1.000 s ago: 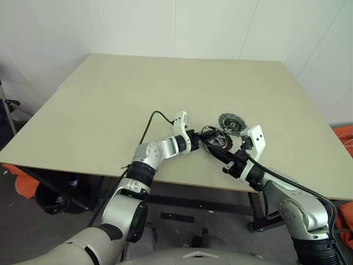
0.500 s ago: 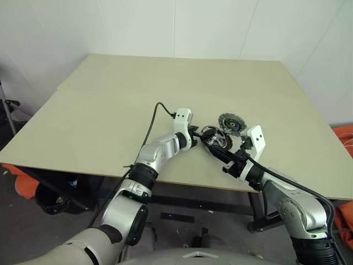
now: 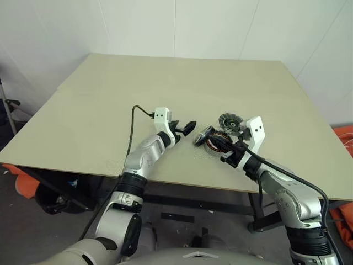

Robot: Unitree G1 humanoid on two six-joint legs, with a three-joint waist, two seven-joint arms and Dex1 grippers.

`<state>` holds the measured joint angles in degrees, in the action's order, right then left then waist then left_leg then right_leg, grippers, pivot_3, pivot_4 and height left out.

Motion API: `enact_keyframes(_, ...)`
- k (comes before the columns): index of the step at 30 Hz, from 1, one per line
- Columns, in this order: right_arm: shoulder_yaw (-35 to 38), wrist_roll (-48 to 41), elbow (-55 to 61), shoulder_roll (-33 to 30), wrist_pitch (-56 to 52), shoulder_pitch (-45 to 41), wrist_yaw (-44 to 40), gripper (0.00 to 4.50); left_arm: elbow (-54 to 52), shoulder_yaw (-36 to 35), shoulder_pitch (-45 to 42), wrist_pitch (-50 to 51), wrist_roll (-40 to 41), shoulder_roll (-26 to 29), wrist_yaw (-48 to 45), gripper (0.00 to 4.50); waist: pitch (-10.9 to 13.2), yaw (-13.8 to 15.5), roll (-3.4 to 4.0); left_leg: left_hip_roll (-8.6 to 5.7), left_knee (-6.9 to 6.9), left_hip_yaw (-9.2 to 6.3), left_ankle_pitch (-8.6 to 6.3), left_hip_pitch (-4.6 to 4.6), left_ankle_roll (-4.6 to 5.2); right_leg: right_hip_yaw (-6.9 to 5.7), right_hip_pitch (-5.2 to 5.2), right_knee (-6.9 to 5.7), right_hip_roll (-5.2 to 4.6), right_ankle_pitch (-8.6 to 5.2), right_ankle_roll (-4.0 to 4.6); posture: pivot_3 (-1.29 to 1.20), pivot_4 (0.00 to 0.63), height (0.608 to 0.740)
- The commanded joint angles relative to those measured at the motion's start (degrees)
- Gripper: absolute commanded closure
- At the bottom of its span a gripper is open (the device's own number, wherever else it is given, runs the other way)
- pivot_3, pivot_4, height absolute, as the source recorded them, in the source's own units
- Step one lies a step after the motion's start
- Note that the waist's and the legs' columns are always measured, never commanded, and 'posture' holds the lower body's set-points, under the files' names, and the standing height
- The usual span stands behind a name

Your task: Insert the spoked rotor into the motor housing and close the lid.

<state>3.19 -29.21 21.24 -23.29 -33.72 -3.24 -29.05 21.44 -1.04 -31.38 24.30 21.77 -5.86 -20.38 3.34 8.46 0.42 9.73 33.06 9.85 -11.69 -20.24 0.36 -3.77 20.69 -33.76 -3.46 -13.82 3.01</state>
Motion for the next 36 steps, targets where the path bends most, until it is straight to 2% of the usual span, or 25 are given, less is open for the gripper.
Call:
enact_keyframes(1, 0.2, 0.3, 0.7, 0.1, 1.5, -1.3, -0.3, 4.5, -3.8, -0.5, 0.1, -1.7, 0.9, -0.5, -1.0, 0.01, 0.0, 0.0, 0.0, 0.0, 0.0, 0.0, 0.0, 0.0, 0.0, 0.0, 0.01, 0.0, 0.0, 0.0, 0.0, 0.0, 0.0, 0.74)
enact_keyframes(13, 0.8, 0.4, 1.2, 0.0, 1.0, -0.5, 0.2, 4.5, -6.1, -3.5, 1.6, 2.4, 6.0, -0.9, -3.5, 0.01, 0.0, -0.2, 0.0, 0.01, 0.0, 0.01, 0.01, 0.01, -0.01, 0.0, 0.03, -0.01, 0.01, 0.0, 0.0, 0.0, 0.0, 0.74)
enact_keyframes(18, 2.9, -0.9, 2.4, -2.4, -0.3, 3.2, -1.6, 4.5, -7.7, -4.4, 3.2, 4.2, 7.2, -0.2, -3.3, 0.01, 0.0, 0.1, 0.0, 0.0, 0.0, 0.01, 0.0, 0.0, -0.01, 0.0, 0.01, 0.0, 0.0, 0.0, 0.0, 0.0, 0.0, 0.74)
enact_keyframes(27, 5.2, -3.7, 4.8, -3.2, -3.7, 3.6, -0.1, 1.57, -8.9, -5.7, 4.3, 4.7, 8.0, 0.7, -3.1, 0.0, 0.0, -0.1, 0.0, 0.03, 0.0, 0.02, -0.03, 0.06, 0.05, 0.0, 0.01, -0.01, 0.02, -0.01, -0.02, 0.0, 0.0, 0.74)
enact_keyframes(36, 6.0, -9.5, 6.7, -0.2, -15.5, 0.1, 7.7, 1.57, -9.7, -6.3, 5.1, 4.9, 8.7, 0.5, -2.5, 0.0, 0.0, -0.1, 0.0, 0.02, 0.0, 0.01, 0.01, 0.05, -0.02, 0.01, 0.01, -0.01, 0.02, 0.0, -0.01, 0.0, 0.0, 0.74)
